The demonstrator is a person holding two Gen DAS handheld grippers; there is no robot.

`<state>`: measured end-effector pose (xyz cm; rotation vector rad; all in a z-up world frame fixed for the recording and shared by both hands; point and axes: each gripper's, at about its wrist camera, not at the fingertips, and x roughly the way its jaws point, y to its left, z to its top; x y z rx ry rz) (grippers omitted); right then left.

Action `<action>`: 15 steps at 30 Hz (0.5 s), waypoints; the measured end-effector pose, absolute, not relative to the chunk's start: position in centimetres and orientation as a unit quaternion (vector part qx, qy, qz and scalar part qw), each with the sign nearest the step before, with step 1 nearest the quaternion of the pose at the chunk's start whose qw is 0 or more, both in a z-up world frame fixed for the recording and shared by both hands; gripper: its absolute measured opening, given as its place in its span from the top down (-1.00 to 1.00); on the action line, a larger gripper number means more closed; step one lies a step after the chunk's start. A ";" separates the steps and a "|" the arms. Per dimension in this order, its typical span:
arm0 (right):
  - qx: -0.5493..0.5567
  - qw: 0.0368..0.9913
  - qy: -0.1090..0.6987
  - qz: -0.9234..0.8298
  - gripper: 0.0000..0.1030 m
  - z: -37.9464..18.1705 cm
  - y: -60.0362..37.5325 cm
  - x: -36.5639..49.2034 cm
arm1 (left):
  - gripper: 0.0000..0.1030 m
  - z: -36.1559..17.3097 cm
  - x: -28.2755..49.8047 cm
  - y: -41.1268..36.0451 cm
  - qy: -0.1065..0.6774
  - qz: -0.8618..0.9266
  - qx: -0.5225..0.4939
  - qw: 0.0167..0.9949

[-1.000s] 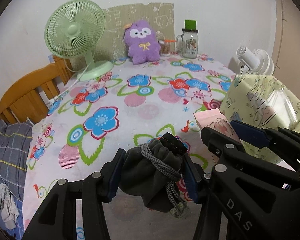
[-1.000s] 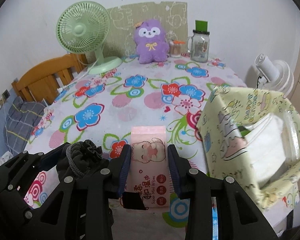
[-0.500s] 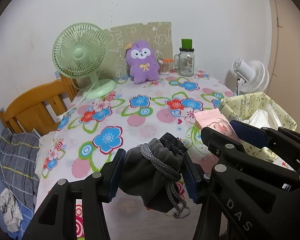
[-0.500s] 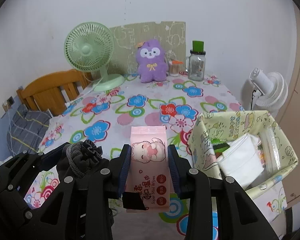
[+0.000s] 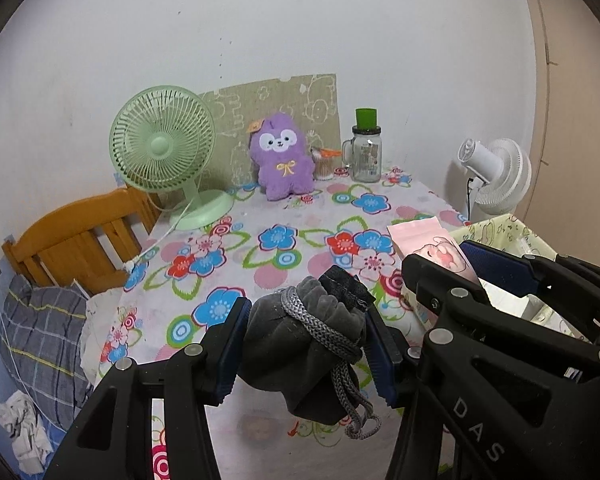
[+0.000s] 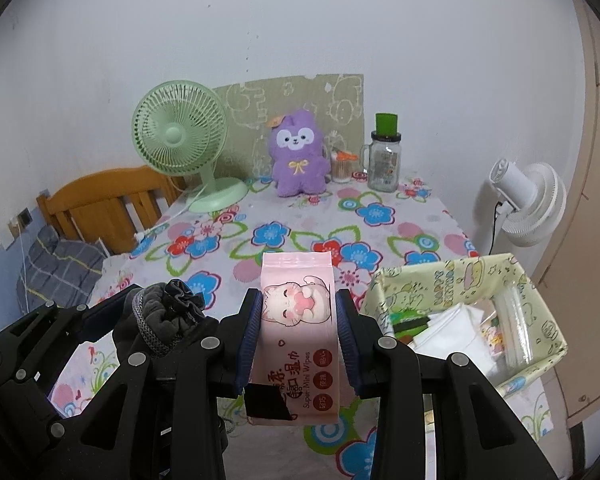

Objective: Organize soft objects
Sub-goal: 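Carry the gray pouch and pink wipes pack over the paper box and lower them inside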

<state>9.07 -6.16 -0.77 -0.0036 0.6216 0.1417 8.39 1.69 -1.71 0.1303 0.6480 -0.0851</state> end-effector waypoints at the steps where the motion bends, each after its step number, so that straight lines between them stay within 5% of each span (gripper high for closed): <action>1: -0.001 0.950 0.303 0.069 0.23 -0.5 -6.4 9.0 | -0.09 -1.5 8.4 1.5 0.316 -0.042 0.065 0.946; 15: 0.008 0.955 0.291 0.054 0.23 0.6 -9.7 9.4 | -0.09 -0.4 9.1 -1.9 0.303 -0.058 0.074 0.948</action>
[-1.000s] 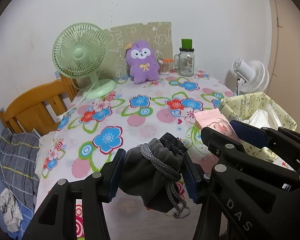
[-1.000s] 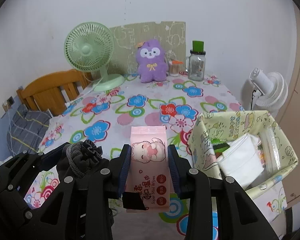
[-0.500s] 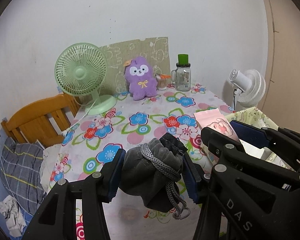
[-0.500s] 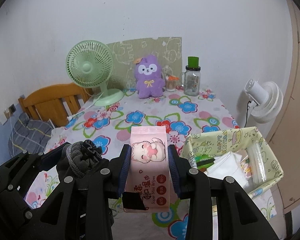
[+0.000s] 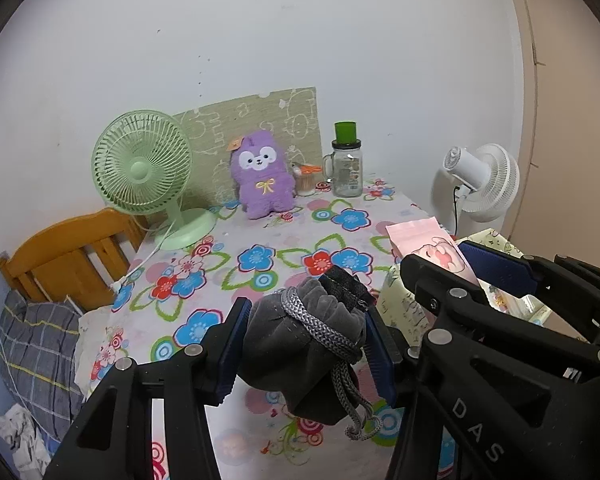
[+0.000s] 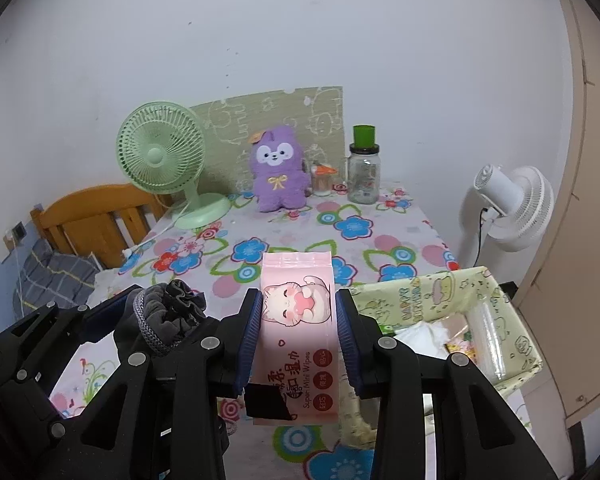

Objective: Organize soft objects
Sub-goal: 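Carry the gray pouch and pink wipes pack over the paper box and lower them inside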

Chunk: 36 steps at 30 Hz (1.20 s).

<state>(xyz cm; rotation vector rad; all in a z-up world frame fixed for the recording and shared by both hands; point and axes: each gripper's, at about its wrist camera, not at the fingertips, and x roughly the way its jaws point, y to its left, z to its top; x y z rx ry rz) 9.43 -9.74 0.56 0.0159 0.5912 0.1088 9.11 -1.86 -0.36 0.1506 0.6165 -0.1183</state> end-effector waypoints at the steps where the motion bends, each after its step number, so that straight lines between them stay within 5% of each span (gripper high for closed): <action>1: 0.009 0.955 0.290 0.052 0.23 0.6 -10.0 9.5 | -0.09 -0.3 9.1 -2.1 0.303 -0.058 0.077 0.948; 36: 0.034 0.952 0.304 -0.014 0.22 -0.1 -22.0 12.2 | -0.09 -1.2 12.9 -14.0 0.317 -0.115 0.103 0.936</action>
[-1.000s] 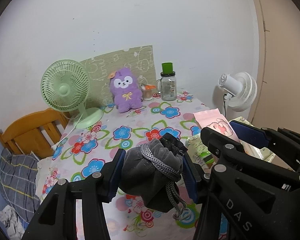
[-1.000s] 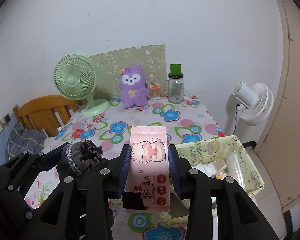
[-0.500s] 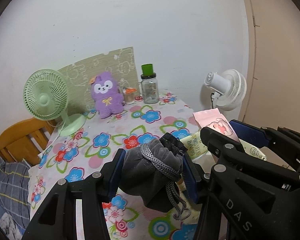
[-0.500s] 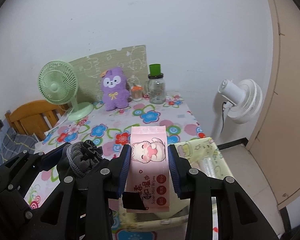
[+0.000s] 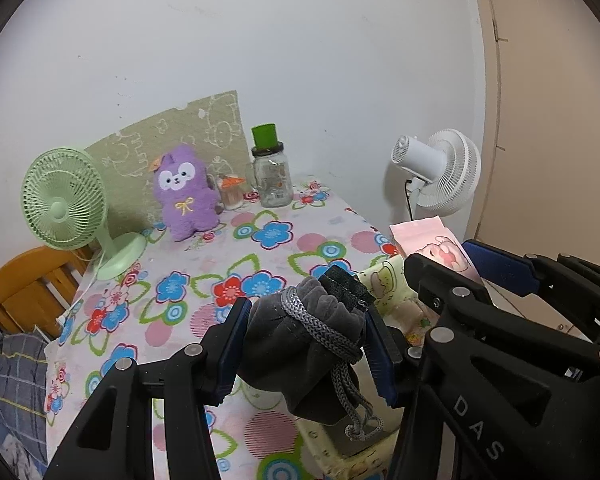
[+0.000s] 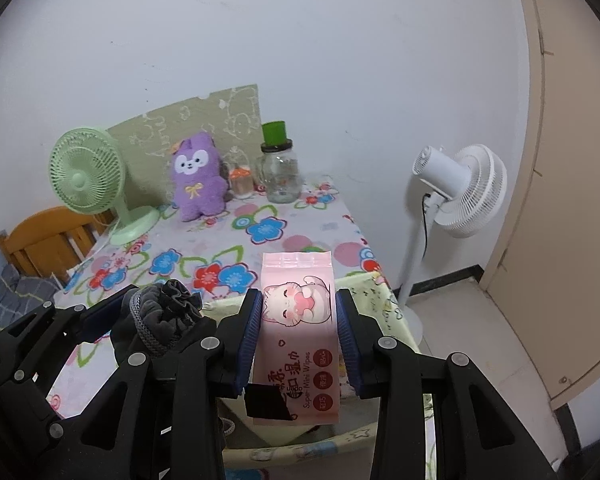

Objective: Organize soft objects
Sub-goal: 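Carry the gray pouch and pink wipes pack over the paper box and lower them inside, then open both tools to release the pouch and wipes pack into the box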

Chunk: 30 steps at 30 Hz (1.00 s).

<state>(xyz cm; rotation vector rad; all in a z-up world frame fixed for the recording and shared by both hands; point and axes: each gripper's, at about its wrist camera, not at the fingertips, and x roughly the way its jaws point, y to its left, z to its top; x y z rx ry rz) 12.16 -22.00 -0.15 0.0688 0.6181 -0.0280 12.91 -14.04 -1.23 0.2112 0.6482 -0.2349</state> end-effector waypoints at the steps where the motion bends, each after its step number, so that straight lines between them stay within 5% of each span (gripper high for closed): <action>1: 0.035 0.951 0.306 -0.015 0.22 -0.3 -22.2 12.4 | -0.09 -1.4 13.1 -14.2 0.319 -0.116 0.104 0.935; 11: 0.042 0.941 0.335 -0.016 0.22 -2.7 -23.8 14.4 | -0.14 -3.8 15.1 -15.7 0.353 -0.129 0.099 0.922; 18: 0.045 0.936 0.348 -0.009 0.22 -3.8 -24.0 15.4 | -0.59 -4.9 15.8 -16.0 0.363 -0.124 0.106 0.918; 30: 0.060 0.926 0.371 0.018 0.16 -5.2 -23.1 17.8 | -0.71 -5.8 17.2 -15.1 0.374 -0.114 0.115 0.913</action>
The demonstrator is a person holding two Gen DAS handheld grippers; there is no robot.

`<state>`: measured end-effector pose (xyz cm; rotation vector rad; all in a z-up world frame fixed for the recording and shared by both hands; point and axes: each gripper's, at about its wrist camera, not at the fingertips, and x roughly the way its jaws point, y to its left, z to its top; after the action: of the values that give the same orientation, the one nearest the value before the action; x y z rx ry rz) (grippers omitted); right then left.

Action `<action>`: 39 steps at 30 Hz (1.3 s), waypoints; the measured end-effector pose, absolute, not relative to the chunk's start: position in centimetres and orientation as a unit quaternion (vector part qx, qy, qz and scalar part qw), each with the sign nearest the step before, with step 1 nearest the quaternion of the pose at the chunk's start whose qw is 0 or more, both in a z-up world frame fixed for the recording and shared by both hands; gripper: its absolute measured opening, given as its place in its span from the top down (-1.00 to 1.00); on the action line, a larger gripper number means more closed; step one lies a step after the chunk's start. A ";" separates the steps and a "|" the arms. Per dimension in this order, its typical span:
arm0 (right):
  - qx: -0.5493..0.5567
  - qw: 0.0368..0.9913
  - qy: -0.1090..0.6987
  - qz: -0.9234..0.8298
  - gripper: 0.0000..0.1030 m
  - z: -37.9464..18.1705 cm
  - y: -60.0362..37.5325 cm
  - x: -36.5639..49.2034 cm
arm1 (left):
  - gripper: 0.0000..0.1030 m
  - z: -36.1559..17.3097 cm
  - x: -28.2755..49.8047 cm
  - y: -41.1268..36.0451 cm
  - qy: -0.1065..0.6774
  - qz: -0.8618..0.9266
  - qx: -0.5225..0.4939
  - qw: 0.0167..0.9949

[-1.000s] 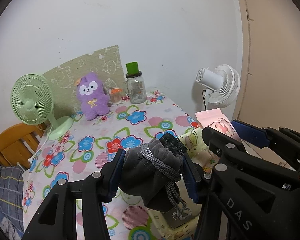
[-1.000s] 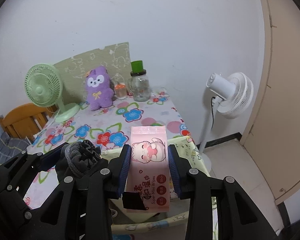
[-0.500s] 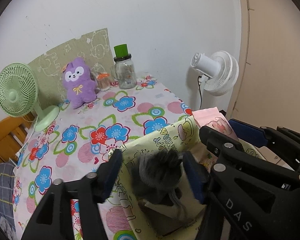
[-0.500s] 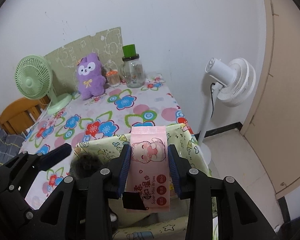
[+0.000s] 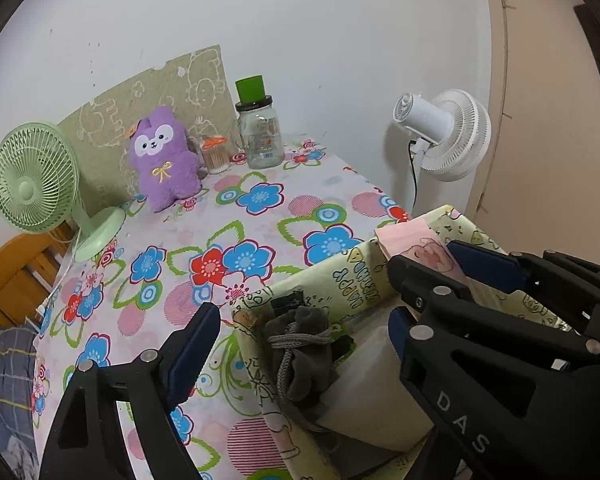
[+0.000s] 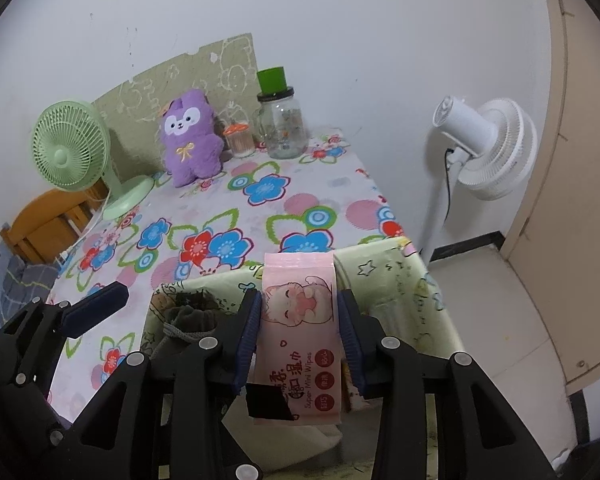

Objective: Organize soft objects
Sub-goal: 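Open both tools to release the pouch and wipes pack into the box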

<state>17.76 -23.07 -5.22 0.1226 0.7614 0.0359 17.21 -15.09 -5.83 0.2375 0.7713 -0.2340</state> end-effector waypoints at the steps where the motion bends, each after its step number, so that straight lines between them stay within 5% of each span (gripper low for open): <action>1: 0.061 0.925 0.374 0.020 0.16 -5.4 -23.0 17.9 | -0.71 -5.9 17.3 -14.9 0.376 -0.113 0.115 0.912; 3: 0.060 0.923 0.379 0.023 0.12 -5.5 -22.7 18.2 | -0.71 -6.1 17.5 -14.7 0.380 -0.111 0.114 0.911; 6: 0.062 0.926 0.371 0.025 -0.40 -5.6 -22.3 18.1 | -0.75 -6.2 17.5 -14.3 0.381 -0.109 0.112 0.911; 8: 0.065 0.931 0.358 0.018 -0.52 -5.5 -22.1 17.8 | -0.77 -6.1 17.4 -14.0 0.379 -0.110 0.109 0.912; 39: 0.026 0.942 0.334 0.016 -0.69 -4.5 -15.2 13.1 | -0.93 -5.5 13.0 -6.9 0.360 -0.082 0.095 0.924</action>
<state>13.08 -15.25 -4.48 0.0537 0.6803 0.0326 12.95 -6.87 -5.45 0.1959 0.7394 -0.1674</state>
